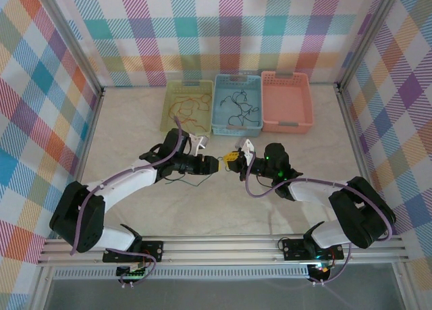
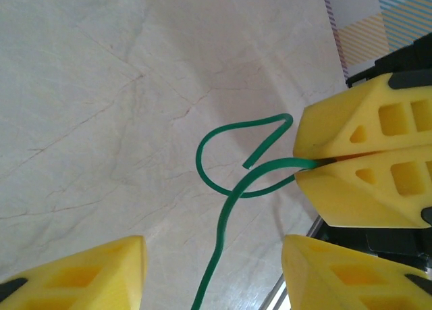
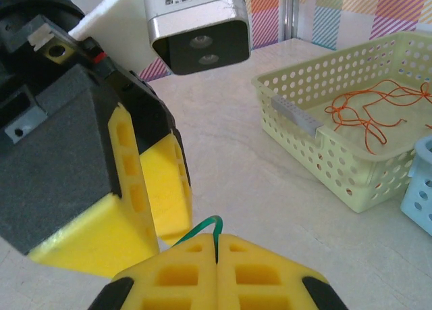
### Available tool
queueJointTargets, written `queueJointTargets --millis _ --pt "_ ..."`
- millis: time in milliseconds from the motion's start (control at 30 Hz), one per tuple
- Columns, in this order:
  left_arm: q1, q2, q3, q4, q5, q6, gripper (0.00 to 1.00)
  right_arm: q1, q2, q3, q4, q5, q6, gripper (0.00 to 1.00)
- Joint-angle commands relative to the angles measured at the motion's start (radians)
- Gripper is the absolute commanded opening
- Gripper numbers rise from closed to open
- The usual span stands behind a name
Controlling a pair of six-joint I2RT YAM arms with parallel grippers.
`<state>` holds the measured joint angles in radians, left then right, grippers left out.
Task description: Untangle the cables
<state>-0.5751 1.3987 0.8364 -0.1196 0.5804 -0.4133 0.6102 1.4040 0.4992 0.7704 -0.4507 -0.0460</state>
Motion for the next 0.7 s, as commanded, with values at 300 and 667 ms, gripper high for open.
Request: queueJointTargets --millis 300,667 --pt "-0.019 0.038 -0.008 0.028 0.037 0.008 0.27 0.003 -0.021 -0.012 0.042 -0.006 -0.013 0.00" --pt "-0.019 -0.054 -0.044 0.059 -0.024 -0.003 0.00 0.003 -0.026 -0.010 0.042 0.024 0.004 0.29"
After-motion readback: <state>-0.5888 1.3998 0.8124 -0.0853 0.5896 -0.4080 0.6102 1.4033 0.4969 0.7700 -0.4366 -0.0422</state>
